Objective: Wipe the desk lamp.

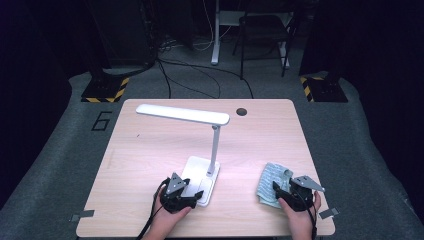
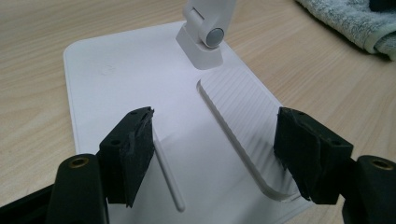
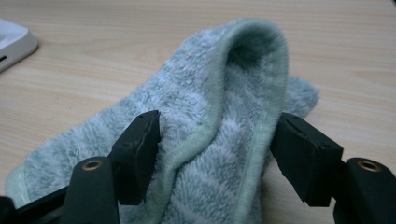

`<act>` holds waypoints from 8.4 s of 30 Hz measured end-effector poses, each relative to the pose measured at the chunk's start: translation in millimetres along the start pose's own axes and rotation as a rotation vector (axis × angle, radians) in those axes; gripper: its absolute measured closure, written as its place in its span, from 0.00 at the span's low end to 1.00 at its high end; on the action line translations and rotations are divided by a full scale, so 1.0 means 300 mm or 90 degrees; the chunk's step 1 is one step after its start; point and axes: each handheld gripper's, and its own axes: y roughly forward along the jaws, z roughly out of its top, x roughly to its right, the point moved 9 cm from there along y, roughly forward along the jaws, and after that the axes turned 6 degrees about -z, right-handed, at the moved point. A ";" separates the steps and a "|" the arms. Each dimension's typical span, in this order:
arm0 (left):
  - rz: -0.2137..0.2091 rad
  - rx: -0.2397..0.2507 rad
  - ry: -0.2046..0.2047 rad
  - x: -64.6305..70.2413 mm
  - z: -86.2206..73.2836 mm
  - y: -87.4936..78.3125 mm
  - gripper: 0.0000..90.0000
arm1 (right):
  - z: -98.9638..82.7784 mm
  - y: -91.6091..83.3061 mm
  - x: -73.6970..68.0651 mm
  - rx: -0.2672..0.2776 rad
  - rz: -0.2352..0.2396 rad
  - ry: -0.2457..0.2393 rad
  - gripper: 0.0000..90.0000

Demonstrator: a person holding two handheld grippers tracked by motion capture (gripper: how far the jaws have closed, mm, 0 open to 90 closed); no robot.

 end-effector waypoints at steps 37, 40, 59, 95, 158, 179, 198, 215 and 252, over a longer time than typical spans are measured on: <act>0.014 -0.002 -0.008 0.012 -0.001 0.001 0.32 | 0.037 0.023 -0.175 -0.034 0.103 -0.055 0.74; 0.014 -0.003 -0.008 0.011 -0.001 0.000 0.32 | 0.091 -0.003 -0.224 -0.001 0.129 -0.051 0.74; 0.014 -0.003 -0.007 0.011 -0.001 0.000 0.32 | 0.474 -0.167 -0.497 0.156 0.315 0.045 0.73; 0.012 -0.002 -0.005 0.012 -0.001 0.001 0.32 | 0.690 -0.196 -0.552 0.201 0.382 0.122 0.73; 0.000 -0.007 0.009 0.022 -0.001 0.002 0.33 | 0.247 0.170 -0.613 -0.021 0.298 0.075 0.73; 0.001 -0.009 0.012 0.021 -0.002 0.001 0.33 | 0.598 -0.126 -0.591 0.163 0.402 0.089 0.74; -0.002 -0.007 0.009 0.021 -0.001 0.002 0.33 | 0.720 -0.241 -0.600 0.228 0.460 0.089 0.74; 0.004 -0.002 0.014 0.018 0.001 0.005 0.33 | 0.572 -0.110 -0.607 0.146 0.414 0.064 0.74; -0.001 -0.002 -0.002 0.021 0.001 0.005 0.34 | 0.207 0.218 -0.511 -0.080 0.196 -0.024 0.52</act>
